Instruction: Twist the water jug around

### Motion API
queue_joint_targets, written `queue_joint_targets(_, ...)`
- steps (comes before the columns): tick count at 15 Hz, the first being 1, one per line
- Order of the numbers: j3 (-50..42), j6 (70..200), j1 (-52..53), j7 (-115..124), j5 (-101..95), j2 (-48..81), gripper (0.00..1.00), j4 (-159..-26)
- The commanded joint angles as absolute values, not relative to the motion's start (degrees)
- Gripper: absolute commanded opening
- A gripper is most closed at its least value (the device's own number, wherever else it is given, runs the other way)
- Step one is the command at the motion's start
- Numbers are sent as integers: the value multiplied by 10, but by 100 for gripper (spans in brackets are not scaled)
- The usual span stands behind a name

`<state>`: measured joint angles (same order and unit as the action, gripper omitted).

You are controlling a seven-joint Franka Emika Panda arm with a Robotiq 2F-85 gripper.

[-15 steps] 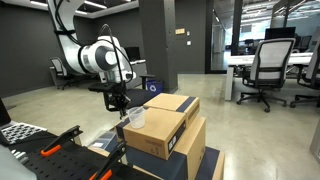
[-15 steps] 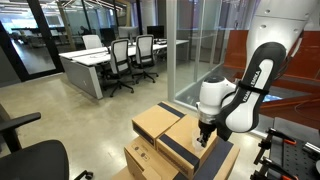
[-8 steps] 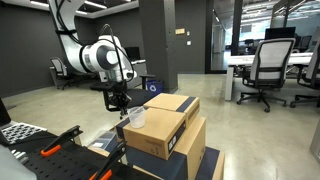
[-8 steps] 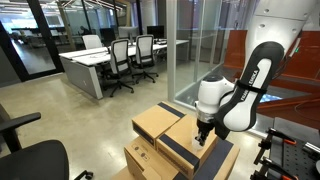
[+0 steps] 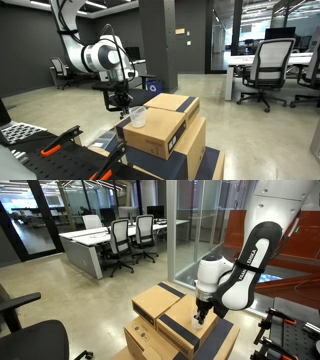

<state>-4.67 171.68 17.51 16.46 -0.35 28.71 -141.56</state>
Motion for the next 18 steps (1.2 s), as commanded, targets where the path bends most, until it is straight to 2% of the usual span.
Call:
queue_joint_targets(1,-57,1726,184,163,-6,297,7,-1407)
queue_joint_targets(18,-67,1724,182,164,-3,306,6,-1398)
